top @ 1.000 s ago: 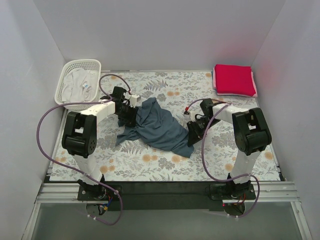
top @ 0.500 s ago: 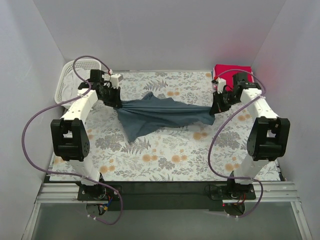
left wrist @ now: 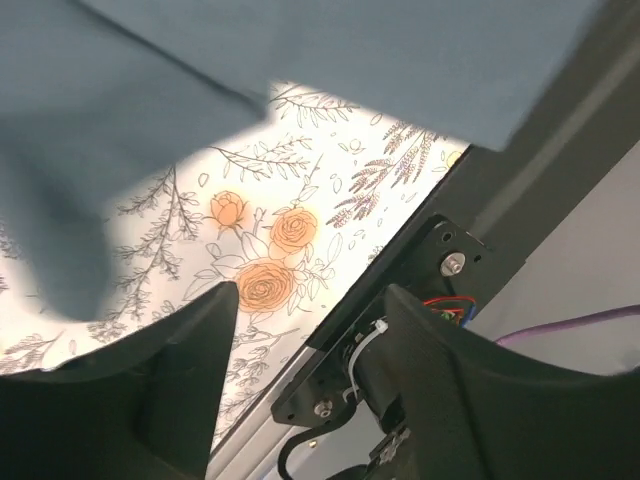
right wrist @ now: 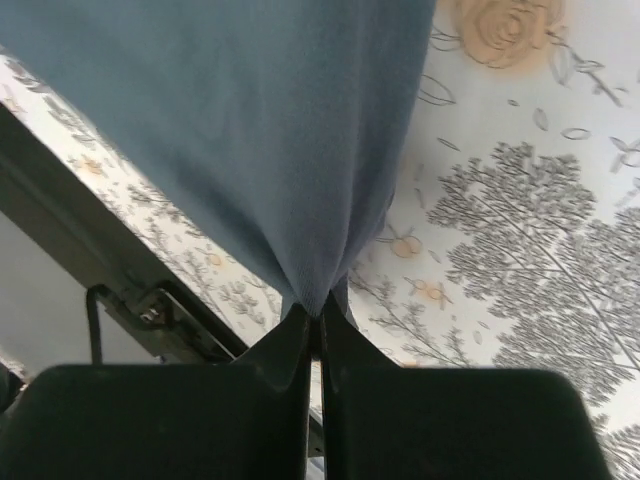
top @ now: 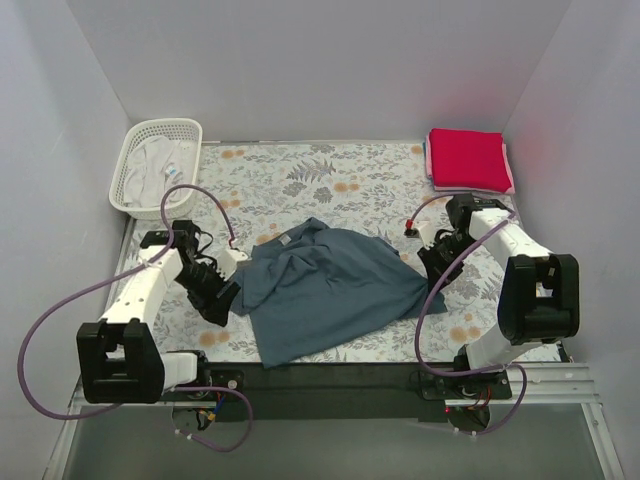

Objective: Fold and stack the t-shirts
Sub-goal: Flatten the tshirt out

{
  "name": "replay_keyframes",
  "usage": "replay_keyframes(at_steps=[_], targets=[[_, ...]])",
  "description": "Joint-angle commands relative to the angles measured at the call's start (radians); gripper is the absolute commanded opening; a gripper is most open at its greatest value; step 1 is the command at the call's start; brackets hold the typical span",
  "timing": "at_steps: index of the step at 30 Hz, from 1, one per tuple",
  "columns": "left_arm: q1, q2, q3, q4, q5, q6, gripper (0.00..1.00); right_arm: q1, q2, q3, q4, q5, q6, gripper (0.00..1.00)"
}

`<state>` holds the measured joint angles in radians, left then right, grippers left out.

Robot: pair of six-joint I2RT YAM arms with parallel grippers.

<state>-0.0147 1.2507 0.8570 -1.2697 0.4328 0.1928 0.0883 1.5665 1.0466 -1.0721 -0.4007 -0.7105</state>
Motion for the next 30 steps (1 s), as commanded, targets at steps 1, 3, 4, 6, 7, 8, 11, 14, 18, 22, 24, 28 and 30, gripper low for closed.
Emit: replay_keyframes(at_steps=[1,3,4,6,7,8,11,14,18,22,24,28,30], targets=[[0.004,0.031,0.083,-0.008,0.041,0.102,0.61,-0.01,-0.007,0.047,-0.006,0.088,-0.067,0.01],[0.005,0.105,0.221,0.041,0.136,0.005,0.67,-0.013,0.012,0.082,0.006,0.106,-0.053,0.01],[0.005,0.183,0.265,0.073,0.162,-0.039,0.67,-0.013,0.026,0.092,0.012,0.111,-0.043,0.01],[0.005,0.261,0.399,0.194,0.205,-0.221,0.67,-0.013,0.038,0.116,0.021,0.125,-0.035,0.01],[-0.001,0.336,0.445,0.24,0.211,-0.284,0.67,-0.013,0.047,0.124,0.024,0.132,-0.032,0.01],[-0.004,0.373,0.482,0.277,0.222,-0.394,0.67,-0.013,0.05,0.13,0.034,0.146,-0.029,0.01],[-0.066,0.507,0.606,0.392,0.19,-0.504,0.67,-0.015,0.056,0.147,0.038,0.158,-0.027,0.01],[-0.154,0.619,0.704,0.489,0.13,-0.584,0.67,-0.019,0.067,0.158,0.038,0.155,-0.021,0.01],[-0.229,0.768,0.838,0.552,0.127,-0.642,0.7,-0.022,0.073,0.159,0.035,0.151,-0.017,0.01],[-0.289,0.906,0.932,0.57,0.107,-0.645,0.75,-0.03,0.063,0.148,0.032,0.148,-0.015,0.01],[-0.303,0.944,0.959,0.57,0.127,-0.644,0.75,-0.033,0.056,0.142,0.032,0.148,-0.018,0.01],[-0.338,0.964,0.95,0.575,0.182,-0.642,0.75,-0.036,0.055,0.132,0.031,0.149,-0.02,0.01],[-0.347,0.969,0.941,0.578,0.185,-0.636,0.7,-0.041,0.056,0.13,0.031,0.148,-0.023,0.01]])
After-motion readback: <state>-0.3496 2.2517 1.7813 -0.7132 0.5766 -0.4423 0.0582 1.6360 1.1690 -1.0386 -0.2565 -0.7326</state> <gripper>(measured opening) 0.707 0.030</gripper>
